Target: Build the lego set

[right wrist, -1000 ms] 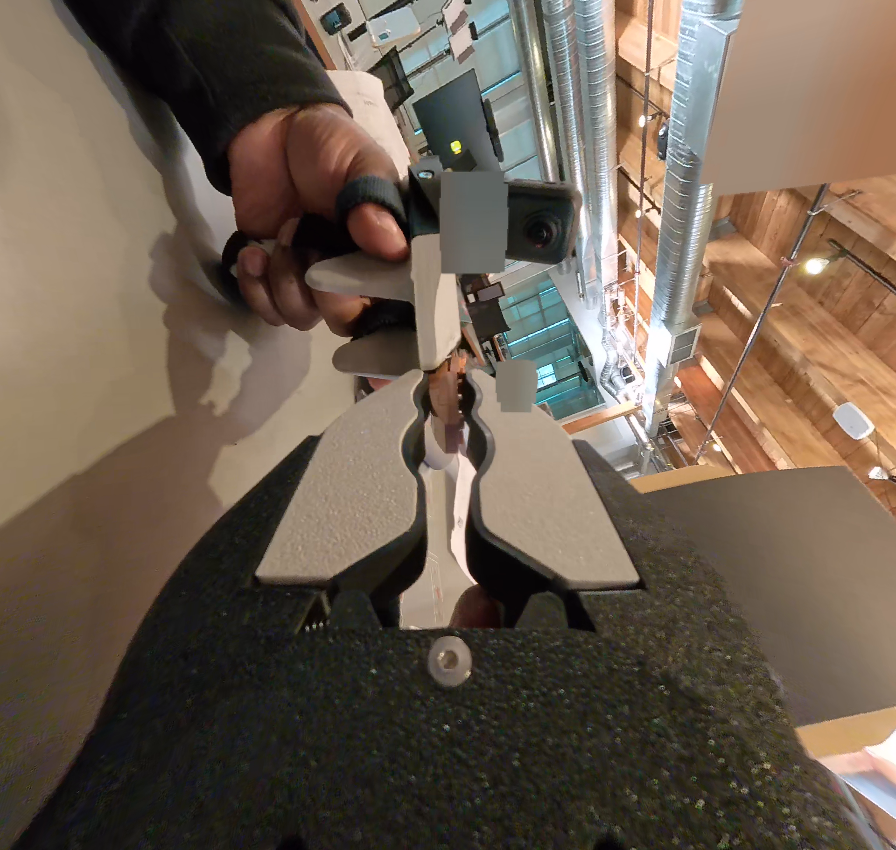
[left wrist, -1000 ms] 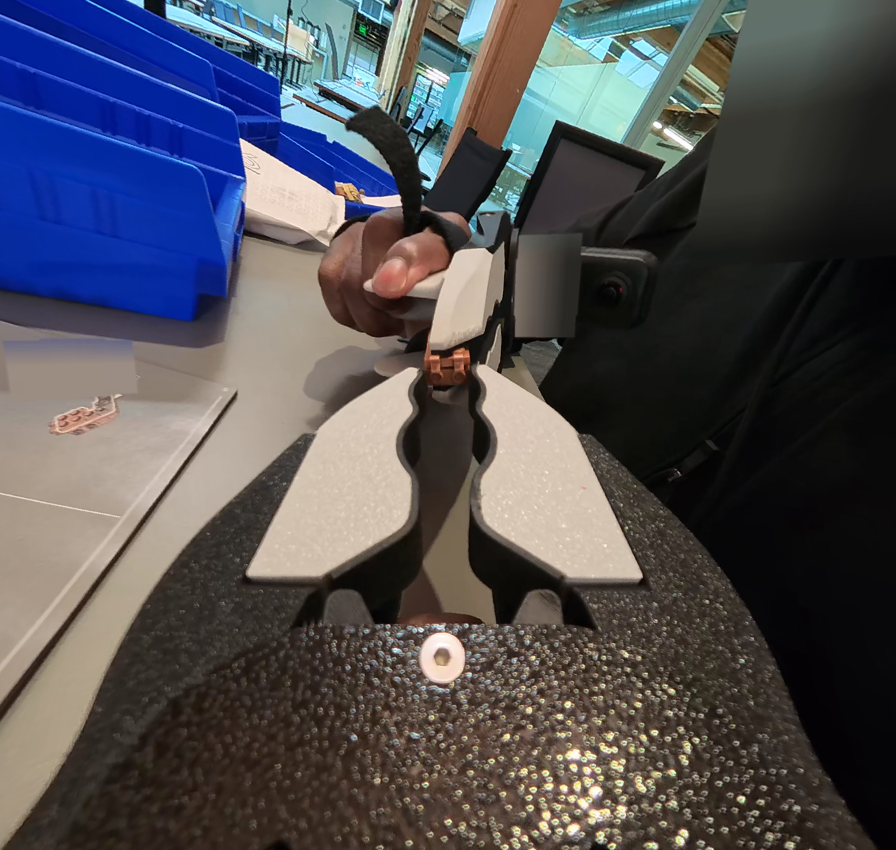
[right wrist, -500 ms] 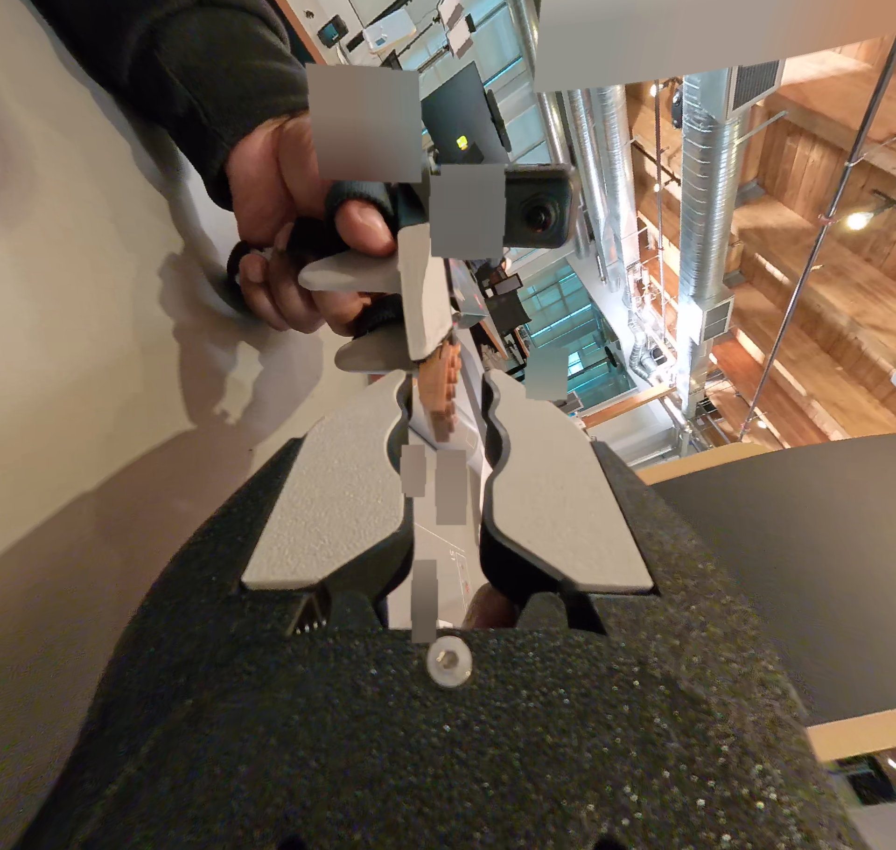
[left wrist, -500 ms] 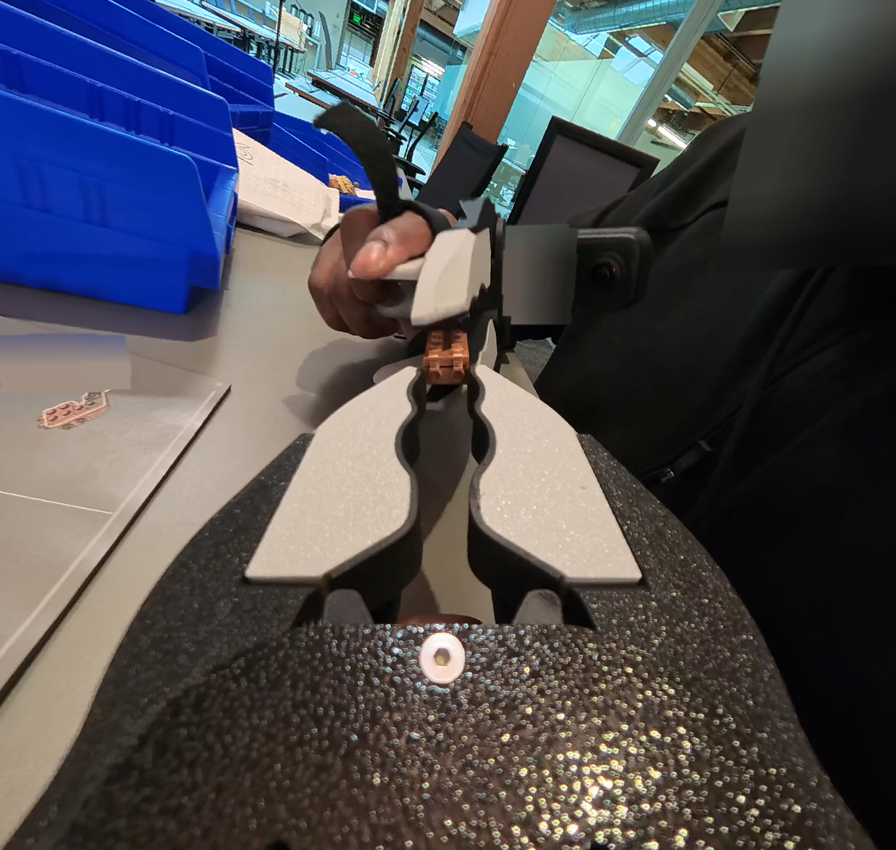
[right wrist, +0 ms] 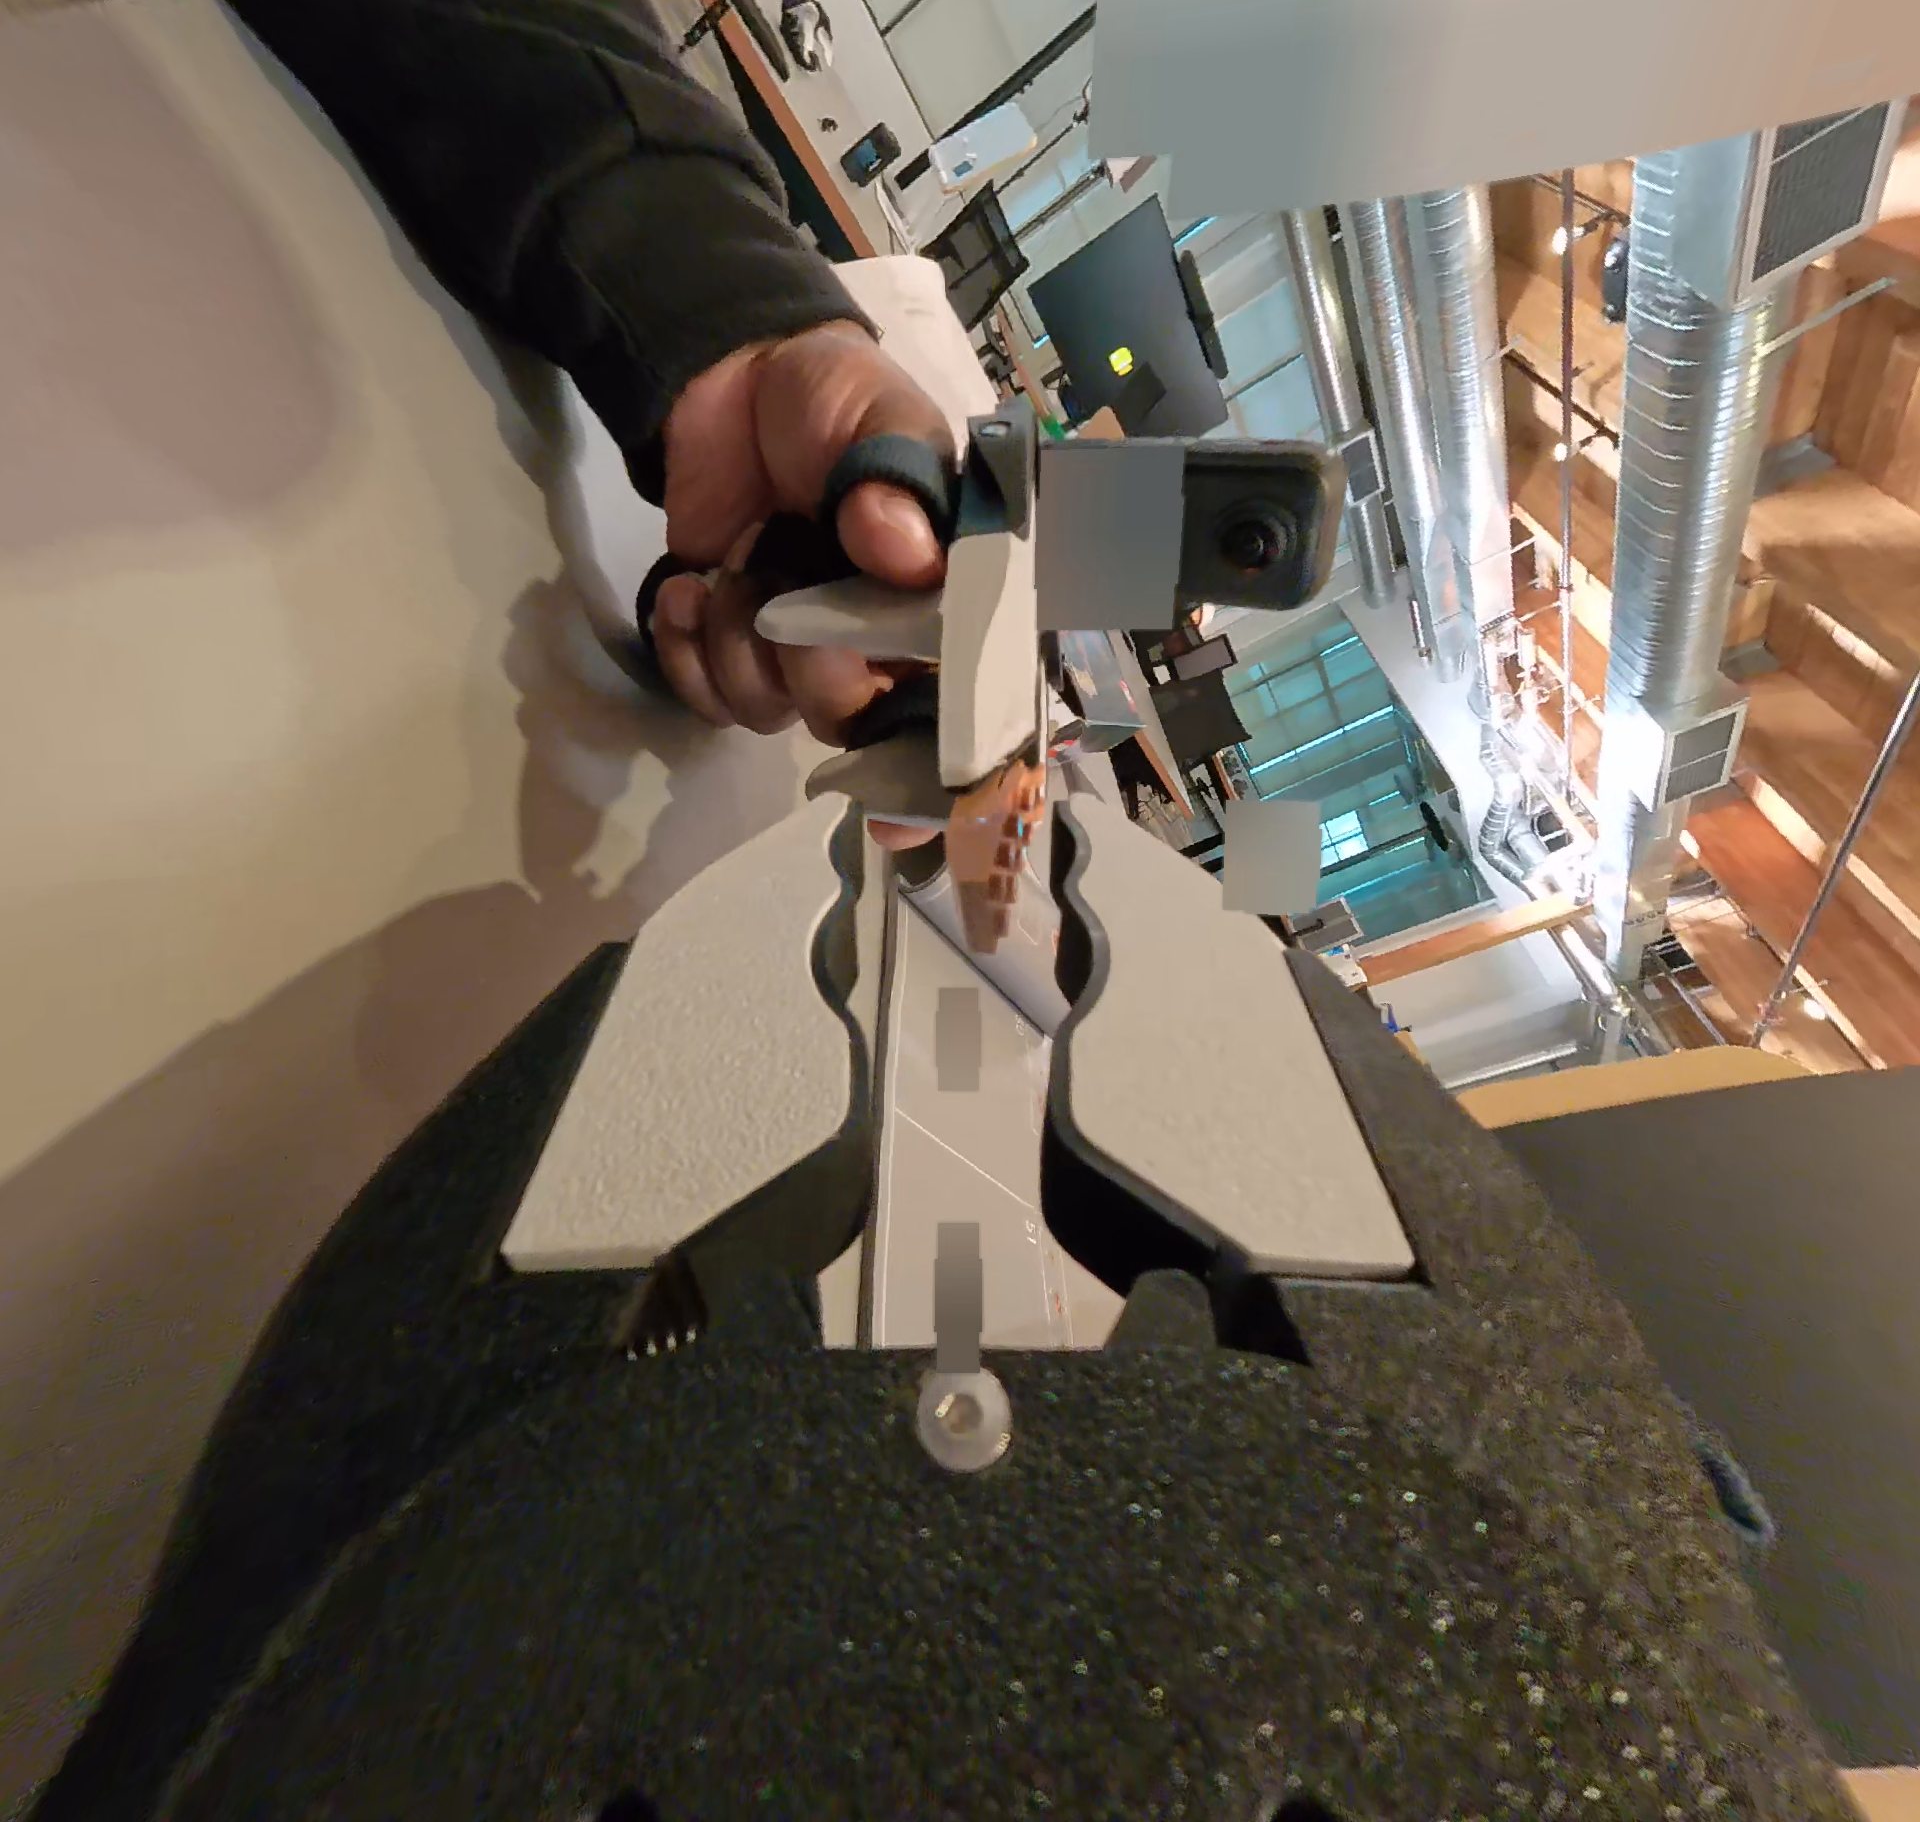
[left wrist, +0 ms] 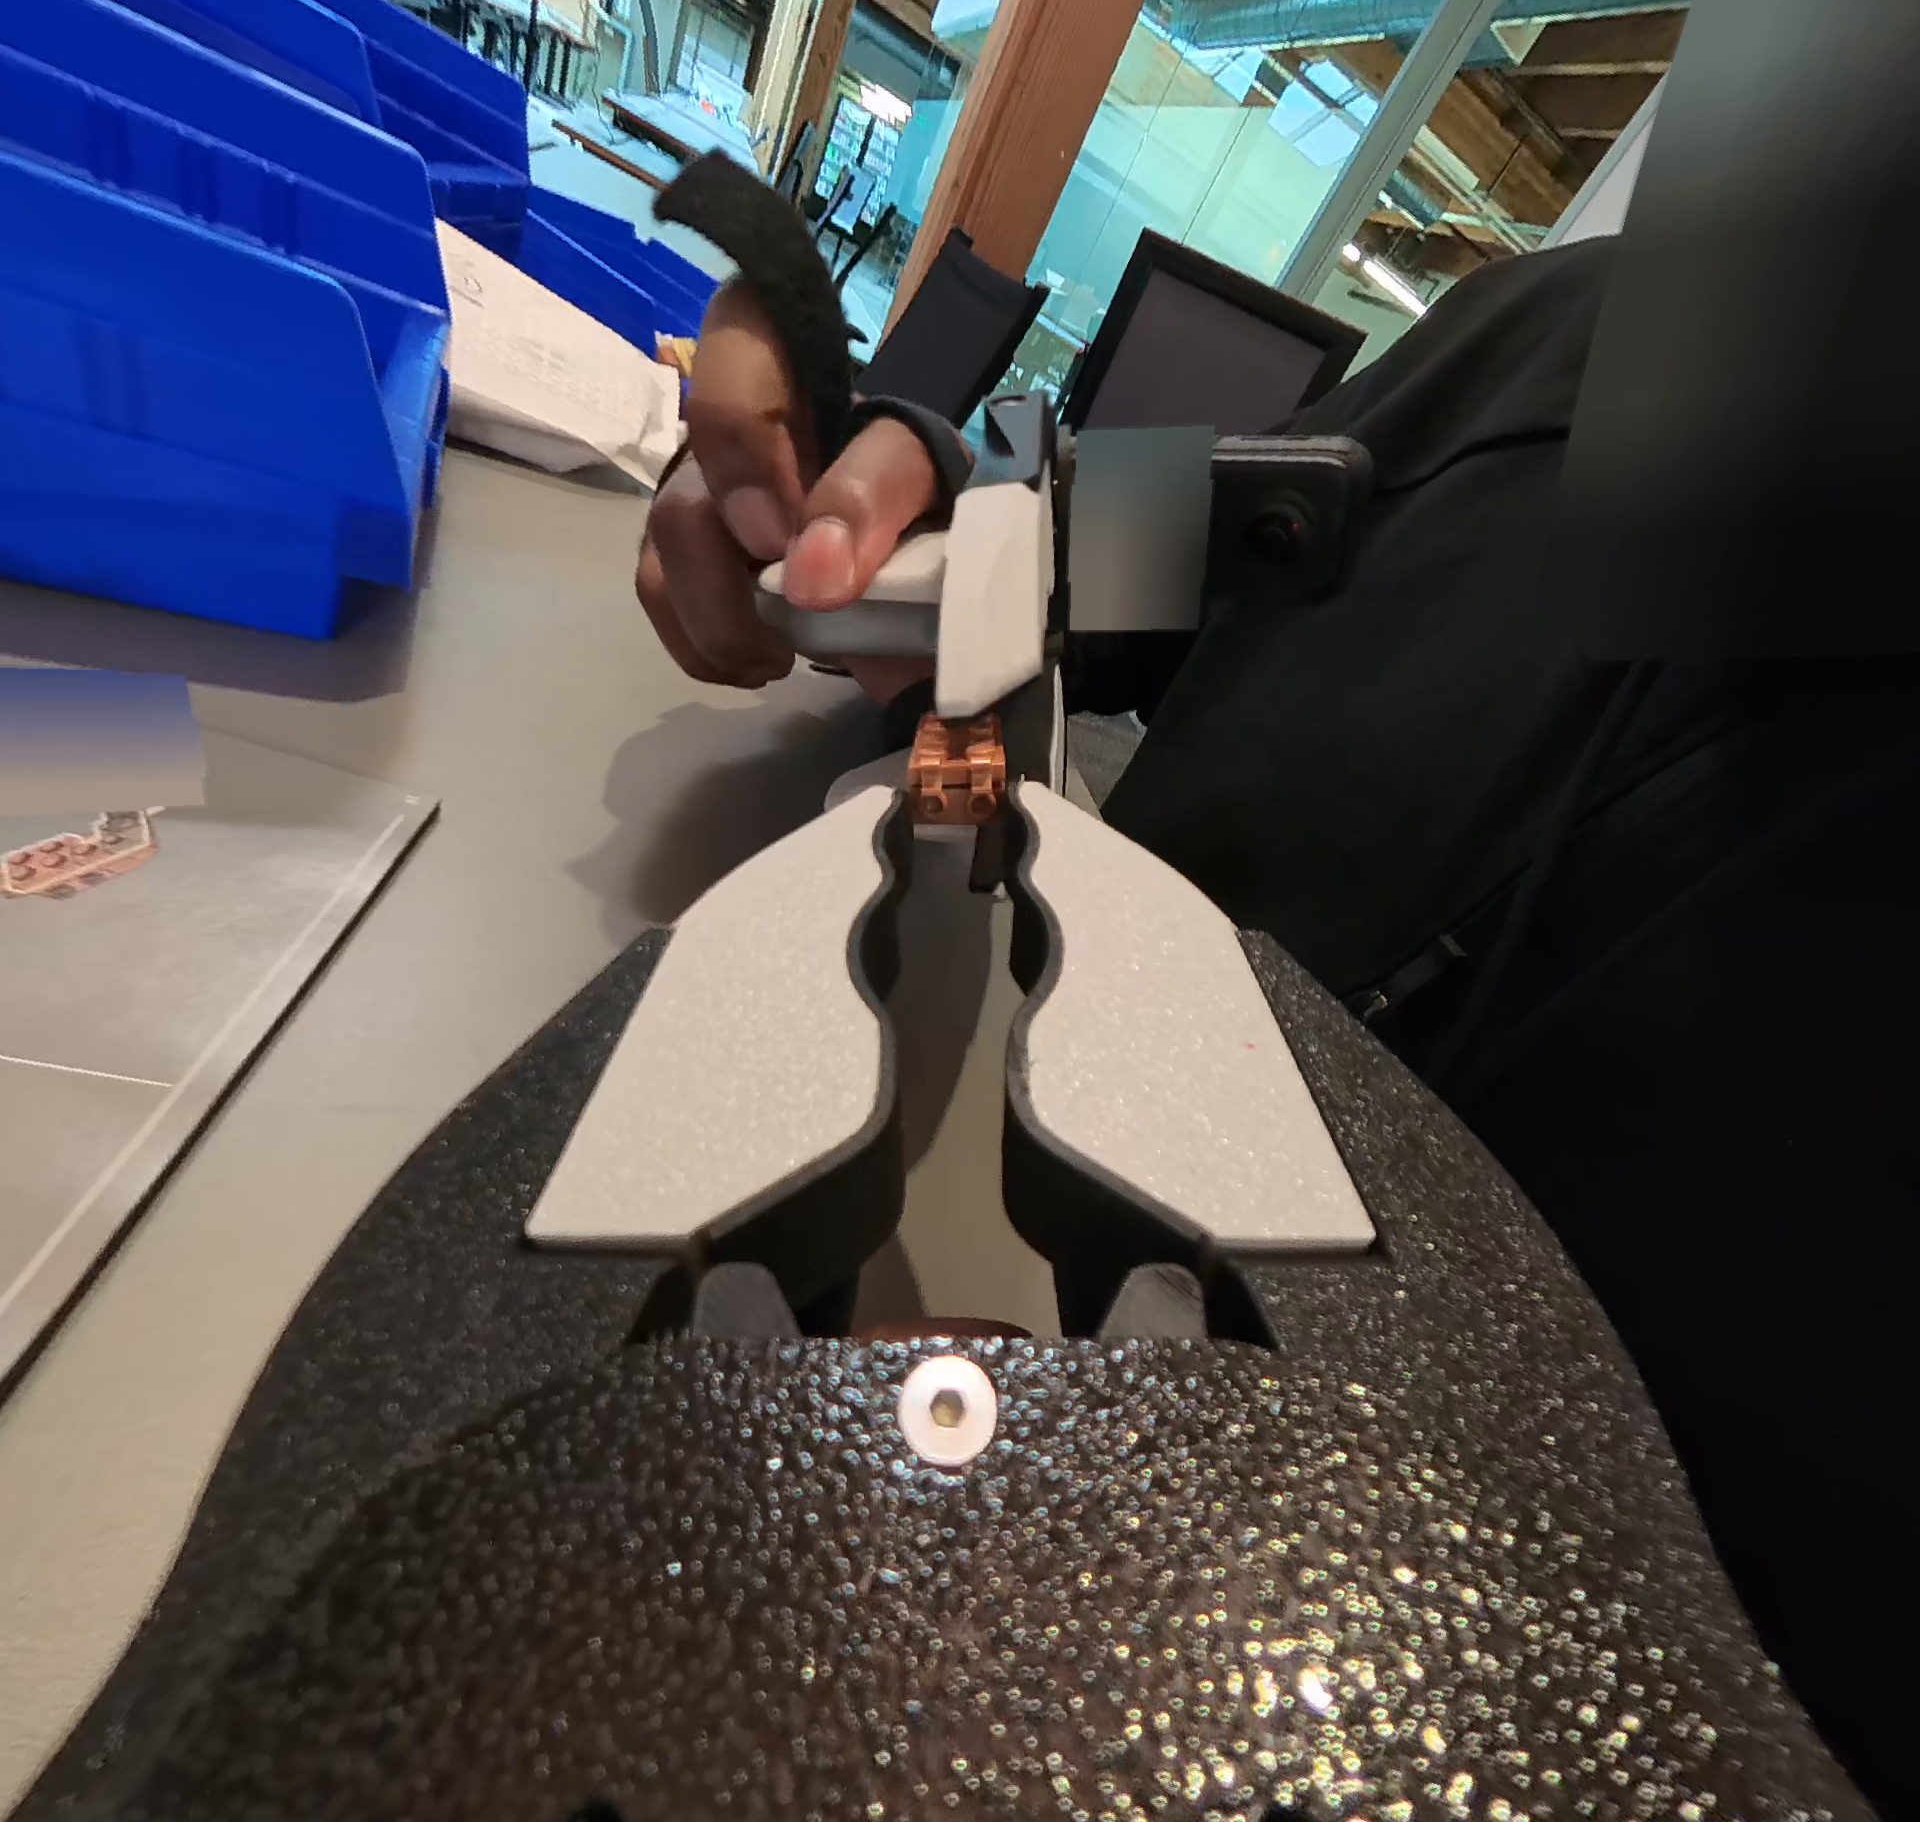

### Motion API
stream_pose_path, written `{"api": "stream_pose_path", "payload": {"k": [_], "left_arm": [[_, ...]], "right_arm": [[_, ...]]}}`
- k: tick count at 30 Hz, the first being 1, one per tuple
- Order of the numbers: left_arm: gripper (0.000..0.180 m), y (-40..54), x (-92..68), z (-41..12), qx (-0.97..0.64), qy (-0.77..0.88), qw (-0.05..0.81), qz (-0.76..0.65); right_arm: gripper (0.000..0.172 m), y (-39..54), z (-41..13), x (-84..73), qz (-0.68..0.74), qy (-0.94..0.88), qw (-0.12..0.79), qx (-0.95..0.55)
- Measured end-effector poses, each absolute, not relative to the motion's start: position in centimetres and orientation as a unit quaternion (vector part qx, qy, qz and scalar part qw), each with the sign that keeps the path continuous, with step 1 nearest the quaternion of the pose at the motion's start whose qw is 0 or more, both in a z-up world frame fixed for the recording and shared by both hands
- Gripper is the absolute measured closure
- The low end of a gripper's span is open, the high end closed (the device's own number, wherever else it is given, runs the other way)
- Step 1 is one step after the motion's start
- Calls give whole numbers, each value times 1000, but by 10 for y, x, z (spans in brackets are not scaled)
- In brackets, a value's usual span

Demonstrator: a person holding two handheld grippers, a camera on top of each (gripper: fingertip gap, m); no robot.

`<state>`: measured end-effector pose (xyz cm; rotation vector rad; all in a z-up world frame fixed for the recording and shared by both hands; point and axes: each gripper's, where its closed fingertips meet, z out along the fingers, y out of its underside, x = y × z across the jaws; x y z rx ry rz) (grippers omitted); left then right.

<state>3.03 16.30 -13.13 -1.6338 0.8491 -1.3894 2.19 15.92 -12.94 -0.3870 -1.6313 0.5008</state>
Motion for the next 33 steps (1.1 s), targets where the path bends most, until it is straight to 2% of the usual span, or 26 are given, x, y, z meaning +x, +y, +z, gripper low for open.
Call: {"api": "stream_pose_path", "payload": {"k": [8, 33], "left_arm": [[165, 162, 32, -139, -662, 341, 385, -545], [165, 162, 31, -141, -670, 355, 388, -523]], "right_arm": [[155, 158, -131, 22, 200, -717, 650, -156], [156, 158, -133, 21, 211, -728, 627, -183]]}}
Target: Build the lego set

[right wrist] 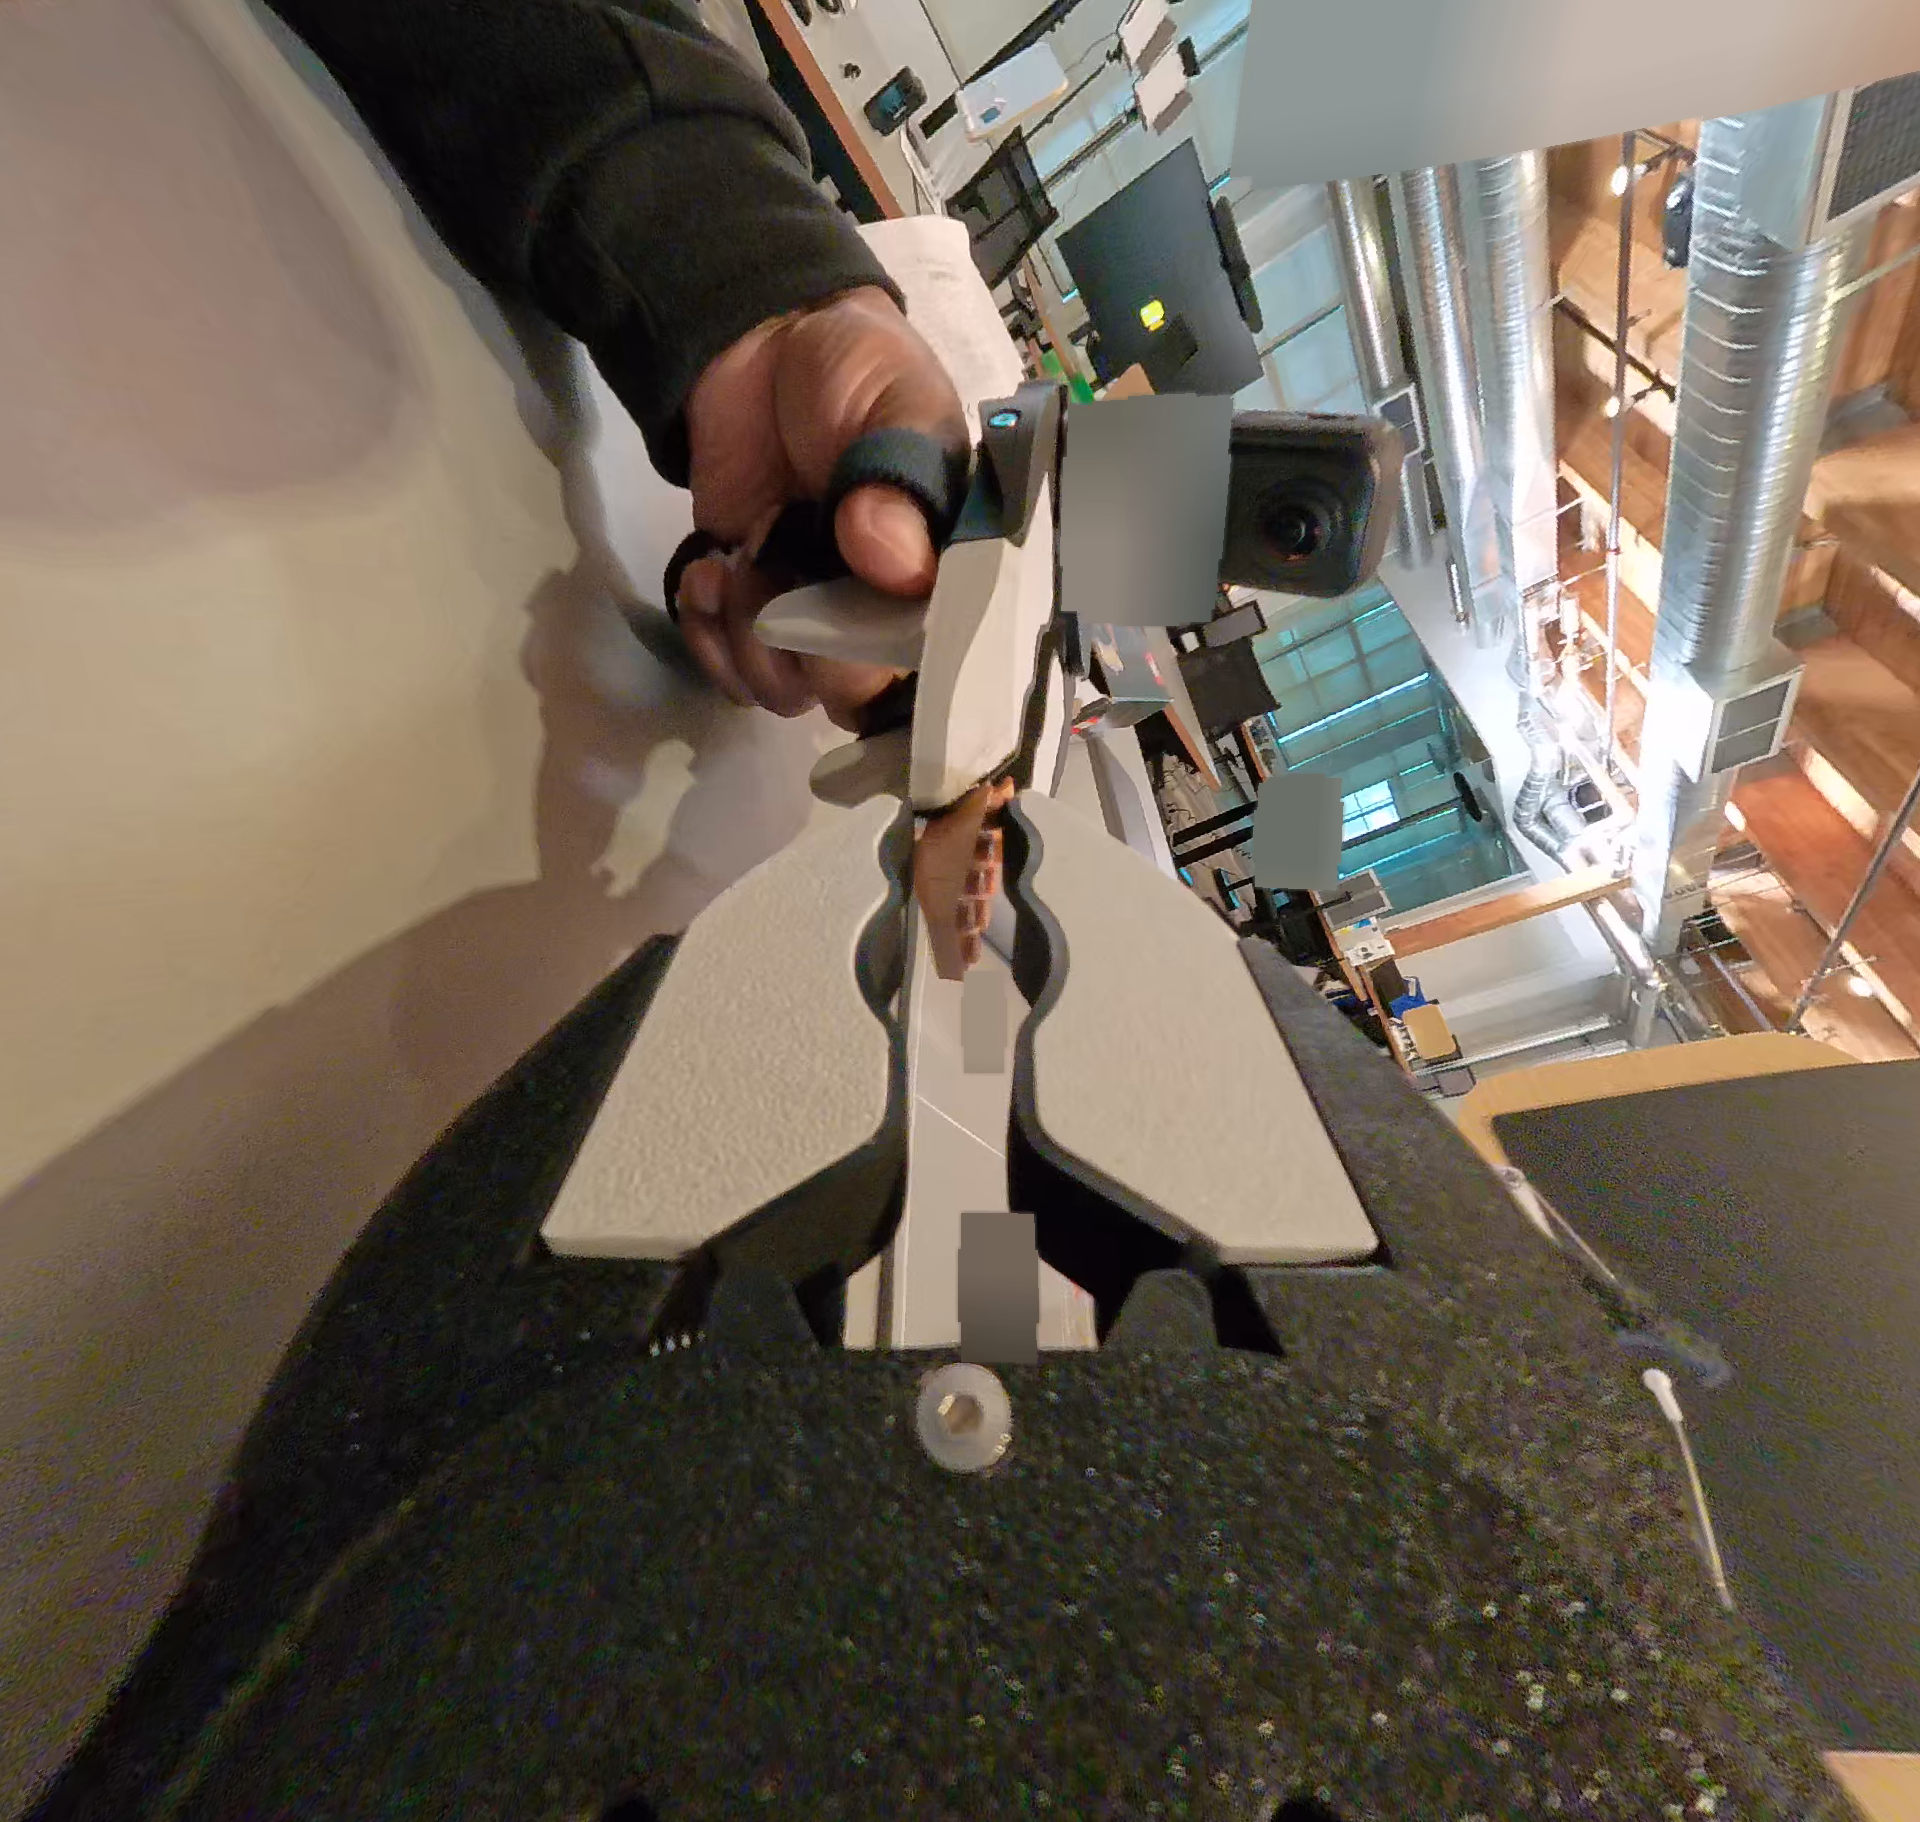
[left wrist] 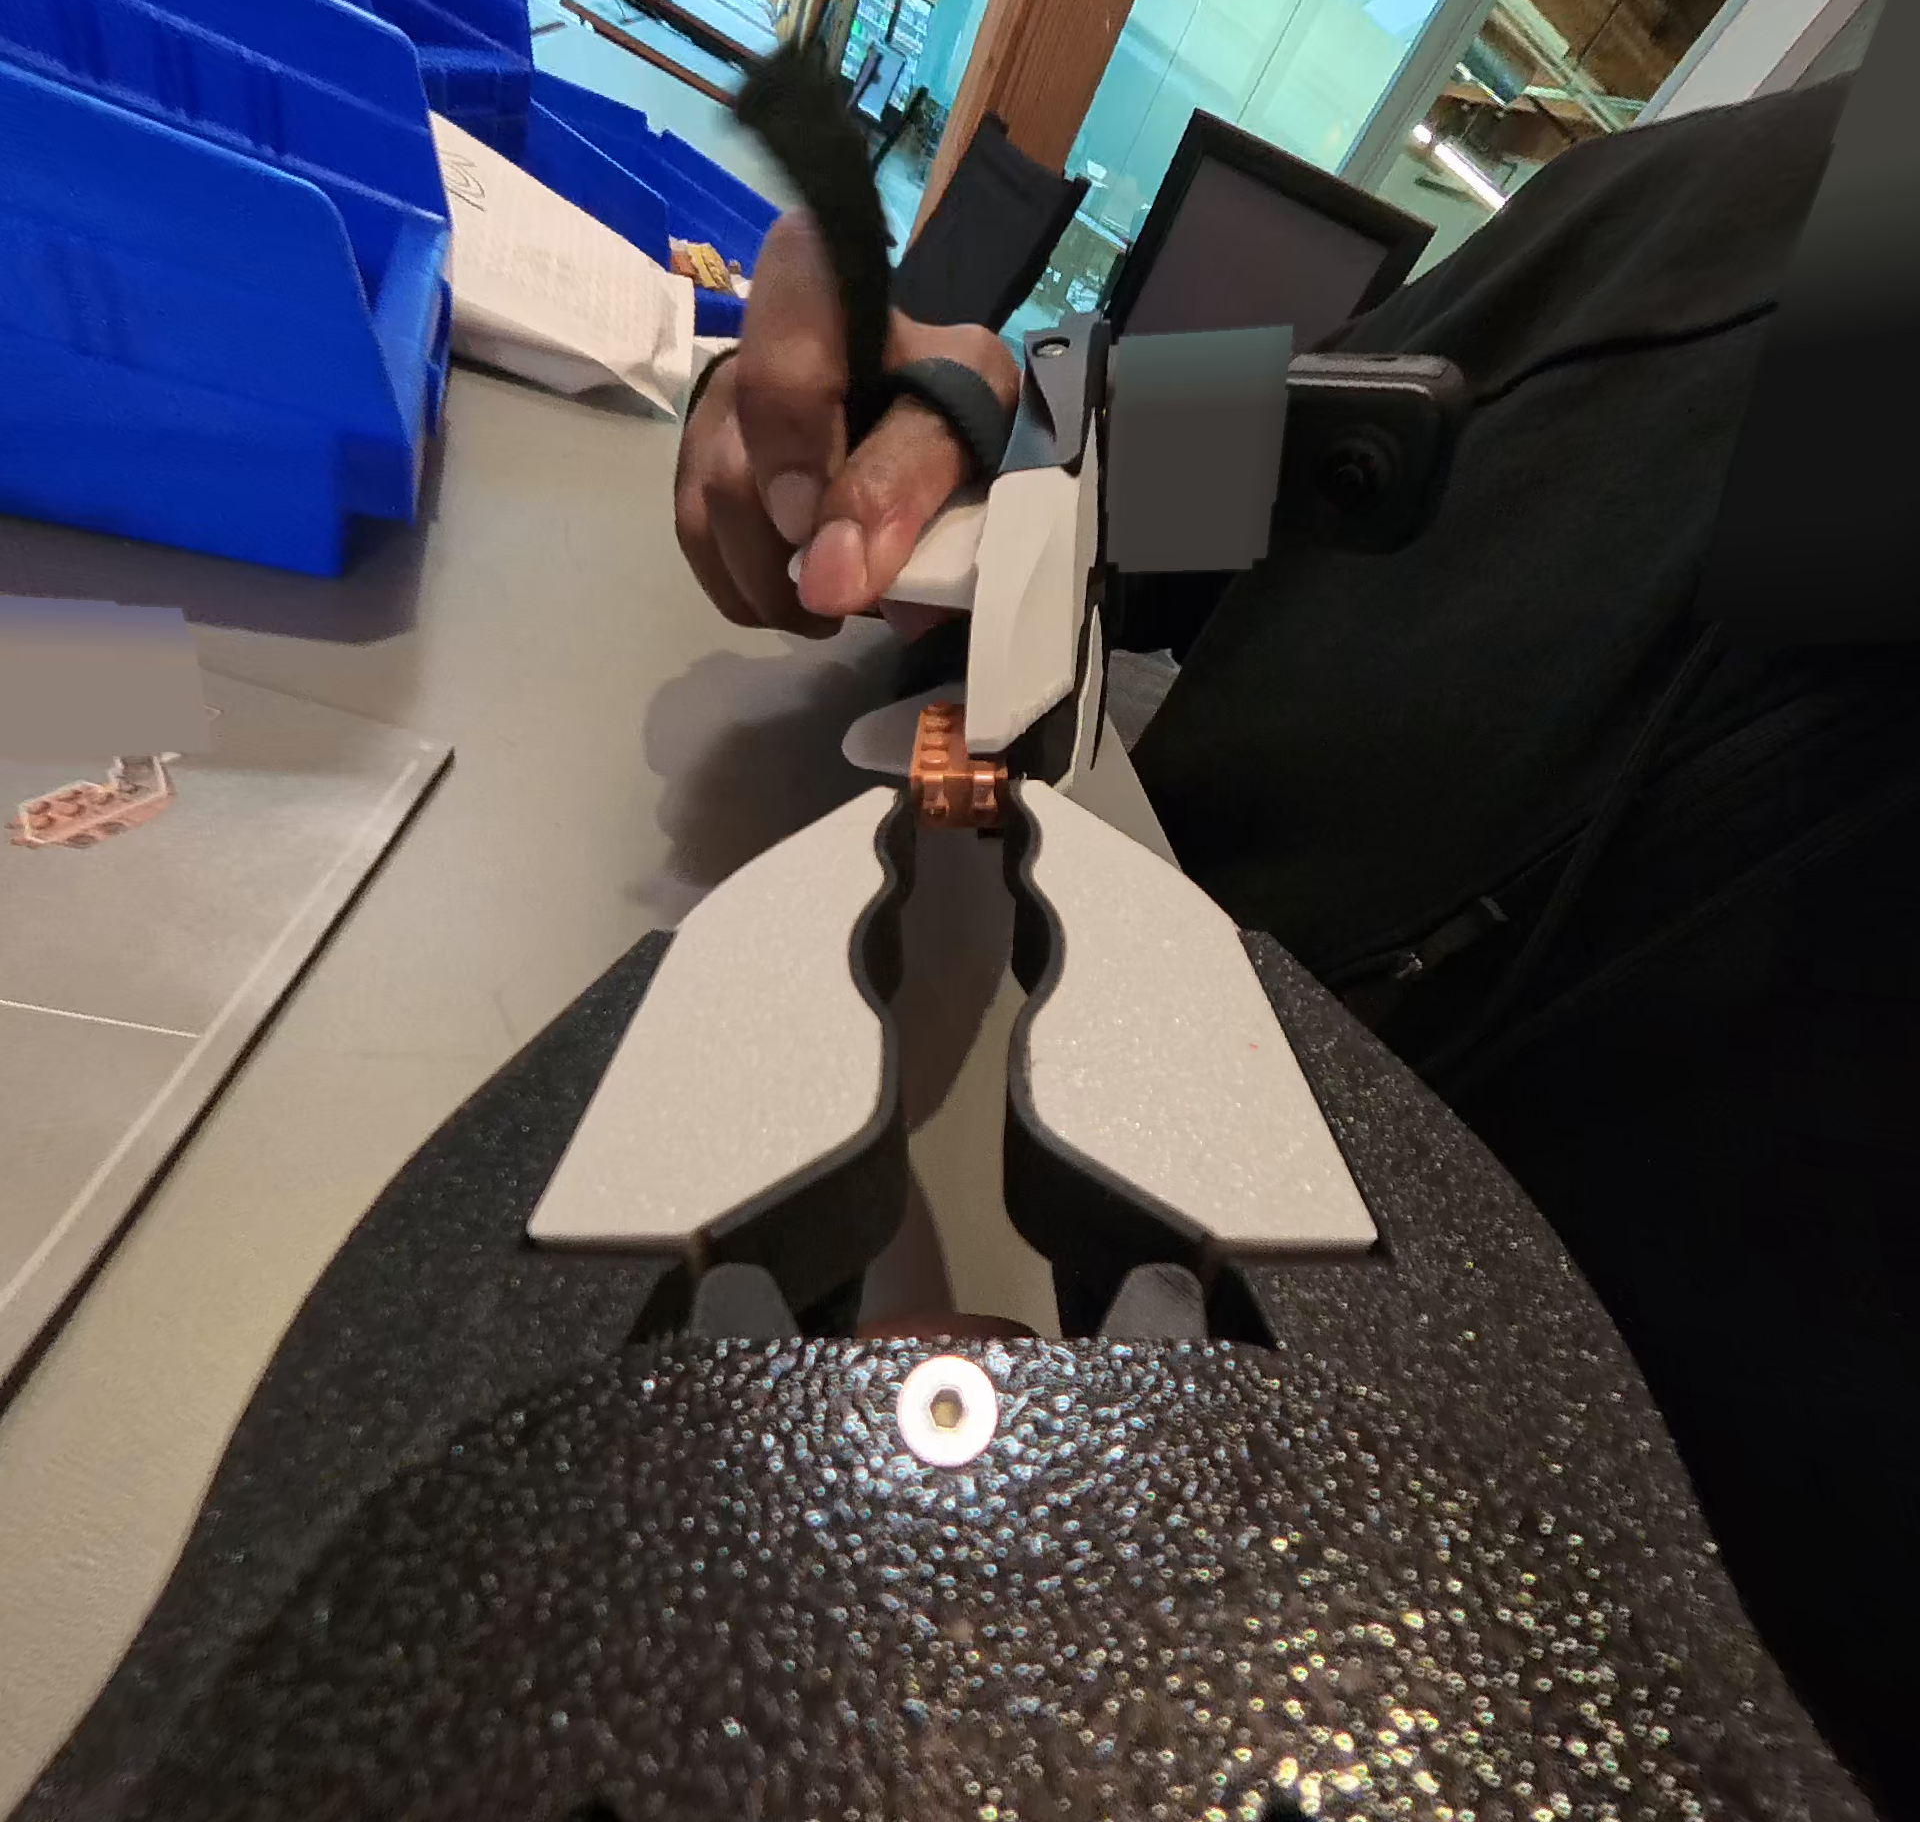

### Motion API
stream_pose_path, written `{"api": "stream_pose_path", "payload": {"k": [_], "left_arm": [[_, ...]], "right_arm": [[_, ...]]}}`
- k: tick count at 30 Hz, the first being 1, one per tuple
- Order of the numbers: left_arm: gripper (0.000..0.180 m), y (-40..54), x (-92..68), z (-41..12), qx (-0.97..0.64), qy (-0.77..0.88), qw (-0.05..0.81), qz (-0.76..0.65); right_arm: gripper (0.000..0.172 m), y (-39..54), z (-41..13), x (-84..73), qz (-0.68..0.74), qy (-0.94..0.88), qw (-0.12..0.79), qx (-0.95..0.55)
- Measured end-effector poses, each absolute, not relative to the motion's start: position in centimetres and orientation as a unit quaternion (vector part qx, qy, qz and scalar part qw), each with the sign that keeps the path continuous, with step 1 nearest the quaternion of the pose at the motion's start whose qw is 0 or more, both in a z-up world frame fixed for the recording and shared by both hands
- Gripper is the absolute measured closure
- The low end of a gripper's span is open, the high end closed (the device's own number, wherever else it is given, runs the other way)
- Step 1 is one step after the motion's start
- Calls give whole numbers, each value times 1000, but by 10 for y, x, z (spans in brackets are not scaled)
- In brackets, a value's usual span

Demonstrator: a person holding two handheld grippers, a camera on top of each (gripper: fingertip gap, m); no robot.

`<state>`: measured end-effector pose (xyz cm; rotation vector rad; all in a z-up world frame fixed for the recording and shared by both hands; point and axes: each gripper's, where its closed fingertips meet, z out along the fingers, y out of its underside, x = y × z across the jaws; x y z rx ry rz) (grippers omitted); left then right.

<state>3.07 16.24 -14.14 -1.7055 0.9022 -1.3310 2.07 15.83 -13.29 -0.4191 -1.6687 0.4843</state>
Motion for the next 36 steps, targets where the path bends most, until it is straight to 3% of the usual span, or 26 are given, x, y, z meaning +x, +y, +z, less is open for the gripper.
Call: {"api": "stream_pose_path", "payload": {"k": [4, 7, 13, 17, 36], "left_arm": [[165, 162, 31, -136, -657, 349, 397, -537], [165, 161, 30, -133, -652, 345, 397, -546], [165, 159, 32, -134, -649, 345, 388, -556], [165, 158, 35, -136, -651, 347, 382, -557], [165, 159, 35, -142, -662, 344, 373, -552]], "right_arm": [[137, 162, -135, 22, 225, -728, 615, -203], [133, 167, -135, 22, 228, -723, 616, -215], [141, 165, -138, 20, 204, -727, 626, -195], [156, 167, -134, 20, 194, -718, 642, -188], [159, 168, -140, 20, 178, -737, 624, -192]]}}
